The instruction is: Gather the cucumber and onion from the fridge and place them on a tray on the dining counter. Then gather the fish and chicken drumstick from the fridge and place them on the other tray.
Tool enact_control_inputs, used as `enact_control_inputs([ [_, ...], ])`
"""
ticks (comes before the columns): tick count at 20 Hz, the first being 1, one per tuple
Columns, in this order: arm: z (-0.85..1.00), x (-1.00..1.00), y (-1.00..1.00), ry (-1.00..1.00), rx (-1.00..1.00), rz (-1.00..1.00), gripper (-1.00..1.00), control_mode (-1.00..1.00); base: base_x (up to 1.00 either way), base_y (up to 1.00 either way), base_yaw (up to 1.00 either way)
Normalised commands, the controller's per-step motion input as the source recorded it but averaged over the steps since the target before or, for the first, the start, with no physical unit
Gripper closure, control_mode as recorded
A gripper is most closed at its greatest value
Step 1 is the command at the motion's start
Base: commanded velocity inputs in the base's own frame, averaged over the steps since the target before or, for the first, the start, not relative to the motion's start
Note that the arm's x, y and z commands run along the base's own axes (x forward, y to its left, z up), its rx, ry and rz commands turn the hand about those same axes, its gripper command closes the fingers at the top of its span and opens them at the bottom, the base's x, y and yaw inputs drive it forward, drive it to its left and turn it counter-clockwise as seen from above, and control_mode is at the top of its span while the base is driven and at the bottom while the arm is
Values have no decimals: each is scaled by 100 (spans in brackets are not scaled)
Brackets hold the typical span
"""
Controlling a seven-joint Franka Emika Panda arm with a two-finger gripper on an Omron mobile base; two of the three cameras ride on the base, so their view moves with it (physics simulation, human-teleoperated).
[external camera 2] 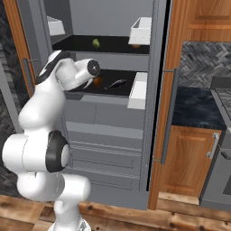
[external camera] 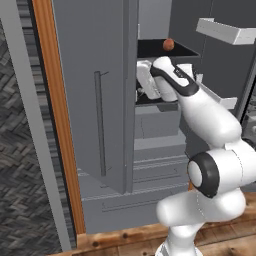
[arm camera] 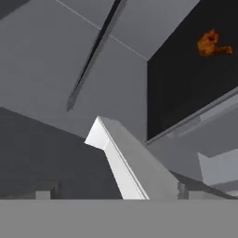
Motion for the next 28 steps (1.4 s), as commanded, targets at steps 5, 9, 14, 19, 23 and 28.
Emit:
enact_control_inputs([
  [5,-1,12,23,3,11,20,-100,-100,0,0,0],
  [9,0,-4,27,0,8,24,-100,-100,0,0,0],
  [14,0,-21,28,0,5,24,-100,-100,0,0,0],
  [19,0,-40,37,-1,3,19,-100,-100,0,0,0],
  [23,0,-60,39,-6,0,14,-100,-100,0,0,0],
  [28,-1,-61,42,-9,0,10,-100,-100,0,0,0],
])
